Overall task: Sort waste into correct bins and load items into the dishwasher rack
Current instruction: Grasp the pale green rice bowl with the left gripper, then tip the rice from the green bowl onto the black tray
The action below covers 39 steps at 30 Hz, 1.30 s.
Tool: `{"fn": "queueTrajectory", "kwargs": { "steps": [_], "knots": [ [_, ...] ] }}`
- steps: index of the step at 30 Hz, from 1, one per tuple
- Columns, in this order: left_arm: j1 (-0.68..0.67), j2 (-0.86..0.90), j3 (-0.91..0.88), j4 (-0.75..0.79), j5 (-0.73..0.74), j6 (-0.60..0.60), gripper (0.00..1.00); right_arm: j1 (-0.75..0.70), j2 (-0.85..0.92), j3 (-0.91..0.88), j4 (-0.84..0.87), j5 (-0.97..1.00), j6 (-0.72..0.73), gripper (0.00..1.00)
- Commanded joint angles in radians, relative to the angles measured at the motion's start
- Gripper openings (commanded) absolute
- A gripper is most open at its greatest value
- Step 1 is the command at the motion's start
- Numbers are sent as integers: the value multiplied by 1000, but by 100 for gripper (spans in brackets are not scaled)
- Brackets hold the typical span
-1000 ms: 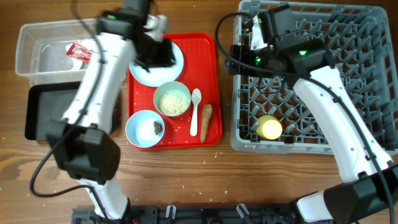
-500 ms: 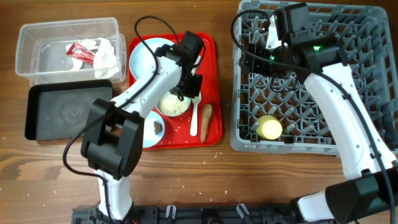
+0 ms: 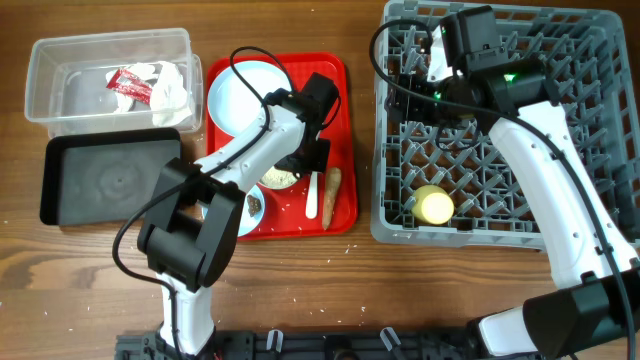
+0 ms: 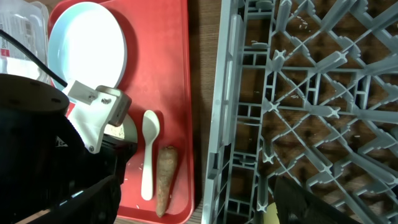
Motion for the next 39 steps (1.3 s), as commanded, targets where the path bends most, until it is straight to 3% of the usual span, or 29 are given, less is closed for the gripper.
{"fn": "queueTrajectory", "kwargs": {
  "steps": [1,7,13,19,23,29,36,39],
  "knots": [
    [0,3,16,-36,9,-8,4,0,16,16,-1,13,-21,80],
    [45,-105,215,-264,9,-9,4,0,16,16,-3,13,-21,80],
    [238,-255,222,-319,111,-7,4,0,16,16,-5,13,-21,81],
    [576,-269,178,-407,454,215,4,0,16,16,-5,13,-29,81],
    [797,-268,85,-341,672,350,4,0,16,16,0,13,-29,80],
    [1107,-245,-72,-113,1025,363,4,0,16,16,5,13,-29,81],
    [1301,-143,-84,-88,1344,357,4,0,17,16,15,13,-29,80],
    [1360,-129,-84,-64,1472,297,4,0,17,16,15,13,-29,81]
  ]
}}
